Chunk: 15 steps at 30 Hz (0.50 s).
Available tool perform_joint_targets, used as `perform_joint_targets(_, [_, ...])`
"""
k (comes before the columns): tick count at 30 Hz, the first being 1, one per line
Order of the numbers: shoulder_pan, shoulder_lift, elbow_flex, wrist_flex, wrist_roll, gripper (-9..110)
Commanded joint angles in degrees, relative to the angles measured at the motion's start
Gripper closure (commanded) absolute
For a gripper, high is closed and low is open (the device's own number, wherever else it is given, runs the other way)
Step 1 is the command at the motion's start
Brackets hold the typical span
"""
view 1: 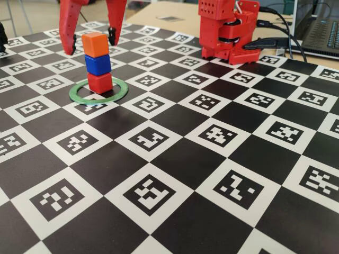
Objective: Grab the red cube then put it in the green circle then put the blue cube on top and finally the orange cube on top
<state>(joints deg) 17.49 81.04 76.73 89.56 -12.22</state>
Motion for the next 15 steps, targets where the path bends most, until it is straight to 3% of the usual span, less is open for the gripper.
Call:
perform_joint_targets(1, [-1.8, 12.2, -2.0, 1.3, 1.3, 61])
perform_joint_targets(9, [-6.2, 30.6, 18.2, -3.0, 5.0, 67])
perform_joint_targets(15, [-10.2, 45.6, 37.2, -9.7, 6.3, 86])
